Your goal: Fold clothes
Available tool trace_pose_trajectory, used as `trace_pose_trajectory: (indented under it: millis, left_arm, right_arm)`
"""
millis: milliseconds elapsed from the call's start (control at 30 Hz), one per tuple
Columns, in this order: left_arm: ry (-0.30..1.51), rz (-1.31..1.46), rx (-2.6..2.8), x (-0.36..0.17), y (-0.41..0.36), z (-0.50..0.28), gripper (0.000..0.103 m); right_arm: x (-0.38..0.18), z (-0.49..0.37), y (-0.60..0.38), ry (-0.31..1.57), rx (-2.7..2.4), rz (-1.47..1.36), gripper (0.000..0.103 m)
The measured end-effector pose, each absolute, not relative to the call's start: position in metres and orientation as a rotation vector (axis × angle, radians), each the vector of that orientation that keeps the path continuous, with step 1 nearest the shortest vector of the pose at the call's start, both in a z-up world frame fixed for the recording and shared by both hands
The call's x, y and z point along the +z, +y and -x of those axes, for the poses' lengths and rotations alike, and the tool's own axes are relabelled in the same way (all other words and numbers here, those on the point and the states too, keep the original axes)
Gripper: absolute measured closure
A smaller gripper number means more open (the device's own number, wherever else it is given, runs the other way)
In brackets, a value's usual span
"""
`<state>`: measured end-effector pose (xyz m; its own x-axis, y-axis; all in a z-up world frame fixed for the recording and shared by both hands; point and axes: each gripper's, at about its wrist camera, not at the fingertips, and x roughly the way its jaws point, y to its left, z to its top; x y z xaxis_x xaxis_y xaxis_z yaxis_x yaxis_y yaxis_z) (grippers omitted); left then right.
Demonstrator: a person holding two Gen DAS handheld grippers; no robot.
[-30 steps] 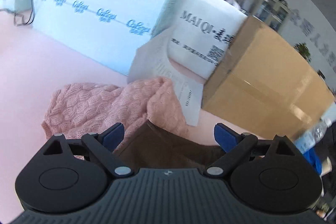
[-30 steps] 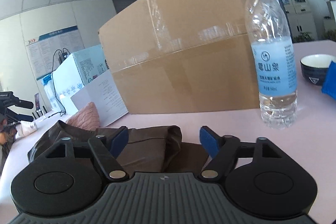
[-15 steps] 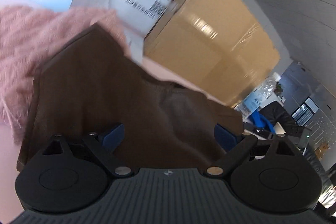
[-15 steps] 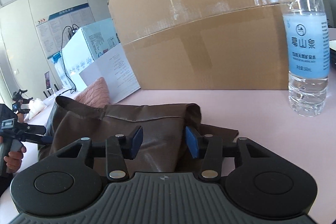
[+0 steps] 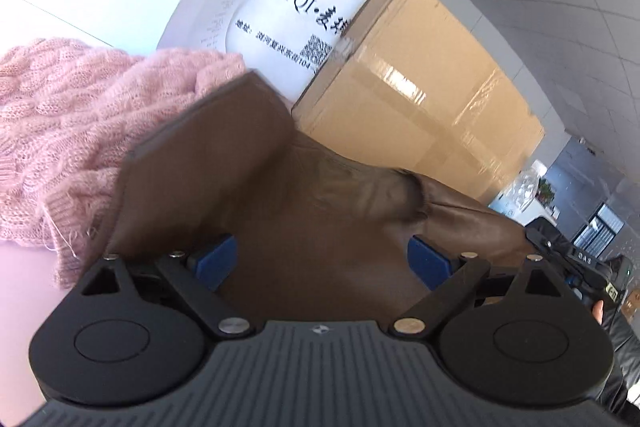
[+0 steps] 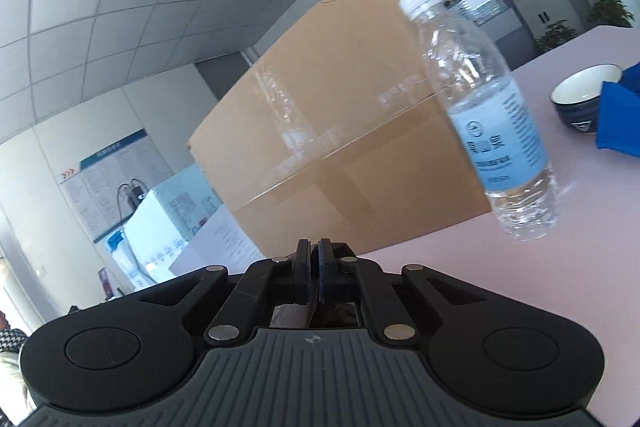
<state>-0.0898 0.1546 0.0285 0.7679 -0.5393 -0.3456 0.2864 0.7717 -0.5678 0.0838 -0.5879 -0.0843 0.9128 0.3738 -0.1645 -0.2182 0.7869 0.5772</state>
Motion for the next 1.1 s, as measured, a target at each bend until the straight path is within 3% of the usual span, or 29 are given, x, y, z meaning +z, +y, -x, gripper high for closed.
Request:
trace_pose_trajectory:
  millis: [167,267,300,367,633,700,767,867,1100]
  left_arm:
    - [0.535,0.537,-0.454,0.028,0.159,0.089,0.011]
    - [0.53,0.546,-0.455,0.029,0.163,0.091,0.011]
    - [0.526,0.546,-0.458,0.03,0.163,0.092,0.011]
    - [0.511,0.519,-0.465,0.032,0.16,0.095,0.011]
    - [0.513,0.181,-0.602,0.083,0.097,0.095,0.011]
    - [0.651,0.208,-0.547,0.094,0.081,0.071,0.011]
    - [0.857,0.403,-0.525,0.092,0.074,0.032,0.011]
    - [0.967,0.542,-0.568,0.085,0.056,-0.002,0.011]
    - [0.888,0.064,-0.648,0.09,-0.032,-0.02,0.012]
  right_arm:
    - [-0.111,-0.106,-0.594,0.442,0.216,-0.569,0.102]
    - [-0.115,-0.106,-0.598,0.434,0.303,-0.634,0.094]
    - [-0.116,-0.105,-0.599,0.425,0.335,-0.654,0.073]
    - [-0.116,-0.103,-0.6,0.404,0.363,-0.667,0.05]
    - [-0.127,-0.122,-0.58,0.516,0.389,-0.605,0.047]
    - [-0.127,-0.121,-0.577,0.512,0.405,-0.591,0.038]
    - [-0.128,-0.123,-0.575,0.522,0.412,-0.59,0.036]
    - [-0.129,-0.125,-0.575,0.534,0.42,-0.588,0.032]
    - [-0.13,-0.128,-0.575,0.553,0.449,-0.58,0.025]
